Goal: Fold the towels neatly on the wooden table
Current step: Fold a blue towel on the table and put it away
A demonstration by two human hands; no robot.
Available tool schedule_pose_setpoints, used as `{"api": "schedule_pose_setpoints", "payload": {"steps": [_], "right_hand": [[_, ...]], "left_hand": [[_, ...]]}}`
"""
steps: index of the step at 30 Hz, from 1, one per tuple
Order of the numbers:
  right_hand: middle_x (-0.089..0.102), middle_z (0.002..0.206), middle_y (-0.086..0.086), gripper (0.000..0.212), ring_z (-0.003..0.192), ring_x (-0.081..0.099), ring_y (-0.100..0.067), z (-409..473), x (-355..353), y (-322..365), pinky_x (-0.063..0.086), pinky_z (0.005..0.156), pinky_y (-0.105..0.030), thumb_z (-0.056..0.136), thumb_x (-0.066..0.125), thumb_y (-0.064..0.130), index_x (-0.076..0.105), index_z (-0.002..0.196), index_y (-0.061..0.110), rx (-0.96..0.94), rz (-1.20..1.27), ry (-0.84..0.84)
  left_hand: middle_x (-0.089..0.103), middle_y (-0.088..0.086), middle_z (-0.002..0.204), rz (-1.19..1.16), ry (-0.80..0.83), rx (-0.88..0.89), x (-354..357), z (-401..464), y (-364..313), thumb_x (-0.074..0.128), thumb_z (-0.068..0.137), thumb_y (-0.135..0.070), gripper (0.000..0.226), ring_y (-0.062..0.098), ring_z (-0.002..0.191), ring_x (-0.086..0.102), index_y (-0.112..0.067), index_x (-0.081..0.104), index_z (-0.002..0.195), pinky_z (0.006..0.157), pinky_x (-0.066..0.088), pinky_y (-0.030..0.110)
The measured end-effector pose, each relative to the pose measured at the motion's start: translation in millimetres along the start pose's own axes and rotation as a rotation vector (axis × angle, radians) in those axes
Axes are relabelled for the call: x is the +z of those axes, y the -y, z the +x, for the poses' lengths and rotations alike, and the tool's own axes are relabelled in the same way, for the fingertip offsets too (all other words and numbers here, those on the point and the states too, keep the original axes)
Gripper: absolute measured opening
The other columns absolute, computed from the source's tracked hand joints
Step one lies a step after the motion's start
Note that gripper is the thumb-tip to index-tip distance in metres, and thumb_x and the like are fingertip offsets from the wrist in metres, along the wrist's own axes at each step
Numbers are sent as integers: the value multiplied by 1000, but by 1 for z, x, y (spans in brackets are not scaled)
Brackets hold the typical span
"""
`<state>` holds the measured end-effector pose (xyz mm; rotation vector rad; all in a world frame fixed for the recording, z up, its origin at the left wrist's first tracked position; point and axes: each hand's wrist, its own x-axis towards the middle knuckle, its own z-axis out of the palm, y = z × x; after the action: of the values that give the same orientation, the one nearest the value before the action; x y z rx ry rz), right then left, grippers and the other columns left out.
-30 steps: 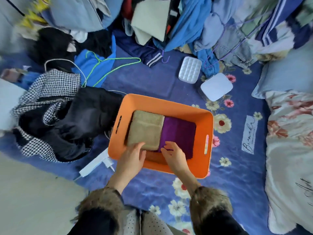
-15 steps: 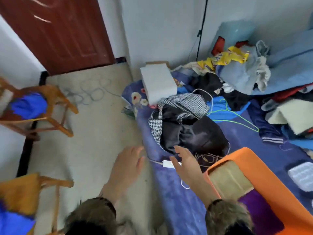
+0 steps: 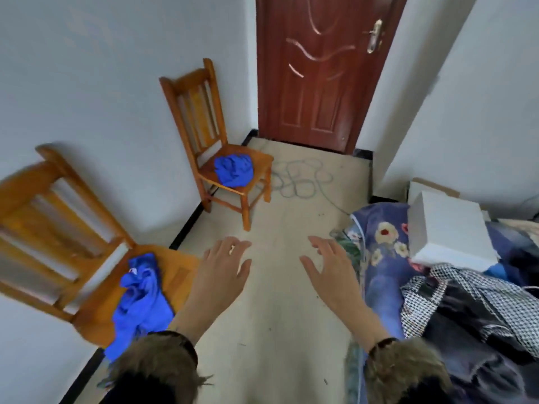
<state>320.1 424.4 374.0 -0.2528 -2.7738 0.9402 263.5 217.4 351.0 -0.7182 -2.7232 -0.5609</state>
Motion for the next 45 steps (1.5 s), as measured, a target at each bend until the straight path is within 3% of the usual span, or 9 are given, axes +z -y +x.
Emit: {"api": "schedule_pose_setpoints", "payload": {"steps": [4, 9, 18, 25, 28, 31, 34, 40, 45], "right_hand": [[55, 119, -1, 41, 109, 53, -21, 50, 40, 30, 43, 92, -36, 90, 55, 30, 50, 129, 17, -97, 13, 102], [53, 124, -1, 44, 113, 49, -19, 119, 96, 54, 40, 95, -32, 91, 55, 28, 46, 133, 17, -225, 10, 253], [48, 130, 2, 43, 118, 46, -13, 227, 197, 89, 40, 96, -24, 96, 46, 33, 39, 136, 20, -436, -111, 605], [48, 132, 1, 43, 120, 46, -15, 244, 312, 113, 41, 99, -28, 96, 44, 34, 39, 136, 19, -612, -205, 906], [49, 130, -2, 43, 120, 47, -20, 239, 368, 121, 39, 97, -30, 96, 45, 29, 41, 137, 16, -655, -222, 1007], [51, 128, -3, 41, 118, 49, -21, 232, 428, 121, 41, 97, -32, 96, 47, 26, 44, 134, 15, -705, -229, 1080], [54, 124, -5, 37, 115, 50, -24, 224, 490, 119, 43, 94, -35, 96, 46, 24, 47, 131, 13, -722, -258, 1122], [59, 112, -11, 32, 106, 54, -33, 202, 599, 116, 46, 79, -42, 91, 52, 15, 53, 122, 8, -1045, -385, 1198], [48, 131, -7, 45, 118, 45, -29, 201, 656, 122, 40, 88, -40, 98, 40, 22, 31, 141, 13, -1093, -501, 1157]], "left_hand": [[63, 3, 96, 51, 9, -156, -7, 10, 53, 37, 84, -35, 39, 25, 84, 60, -15, 63, 106, 72, 51, 34], [61, 2, 97, 84, 28, -342, 4, 25, 114, 37, 84, -36, 42, 25, 86, 60, -15, 63, 108, 70, 51, 36], [64, 8, 88, 179, 30, -701, 32, 31, 202, 76, 71, -11, 29, 32, 72, 63, -10, 66, 98, 58, 52, 36], [64, 5, 82, 186, 135, -964, 75, -26, 267, 43, 75, -29, 32, 29, 67, 65, -15, 66, 91, 48, 51, 31], [64, 8, 86, 128, 105, -1035, 104, -46, 300, 65, 72, -17, 24, 30, 71, 65, -14, 62, 96, 51, 52, 32], [64, 5, 85, 120, 116, -1046, 140, -61, 334, 62, 70, -20, 30, 27, 68, 64, -20, 55, 99, 49, 49, 30], [64, 4, 83, 78, 189, -1105, 177, -83, 367, 82, 56, -12, 48, 25, 63, 63, -19, 58, 96, 45, 46, 28], [65, 11, 97, 82, 289, -1173, 233, -114, 423, 87, 47, -8, 58, 30, 81, 66, -11, 65, 102, 60, 54, 35], [61, 18, 115, 166, 260, -1280, 248, -127, 458, 79, 57, -6, 60, 37, 95, 62, -6, 61, 115, 74, 52, 43]]}}
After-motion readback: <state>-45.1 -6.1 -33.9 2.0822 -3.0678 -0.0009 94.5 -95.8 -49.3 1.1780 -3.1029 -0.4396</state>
